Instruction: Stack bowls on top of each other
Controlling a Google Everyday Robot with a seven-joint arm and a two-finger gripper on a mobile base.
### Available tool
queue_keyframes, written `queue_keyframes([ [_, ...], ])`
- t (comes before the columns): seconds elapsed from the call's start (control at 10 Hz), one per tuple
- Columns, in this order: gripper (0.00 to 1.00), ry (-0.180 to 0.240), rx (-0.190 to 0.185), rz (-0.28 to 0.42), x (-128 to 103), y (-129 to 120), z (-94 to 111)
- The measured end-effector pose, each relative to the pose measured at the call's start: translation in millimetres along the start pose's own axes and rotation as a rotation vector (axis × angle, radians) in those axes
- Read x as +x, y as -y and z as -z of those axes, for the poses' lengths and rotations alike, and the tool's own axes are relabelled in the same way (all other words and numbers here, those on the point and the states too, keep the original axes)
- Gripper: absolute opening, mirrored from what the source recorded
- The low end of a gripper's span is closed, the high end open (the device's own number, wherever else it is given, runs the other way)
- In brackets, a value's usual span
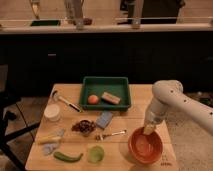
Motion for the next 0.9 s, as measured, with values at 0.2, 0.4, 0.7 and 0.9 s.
queue_keyframes([
  [0.2,0.24,0.003,-0.015,0.007,-5.2,2.2,-6.3],
  [0.4,0.44,0.009,-0.035,0.007,-5.8,3.4,-18.2],
  [0.7,0.74,0.018,-0.051,0.0,-4.3,3.9,-28.4],
  [0.9,0.8,0.024,-0.05,-0.011,-0.3,2.6,-28.3],
])
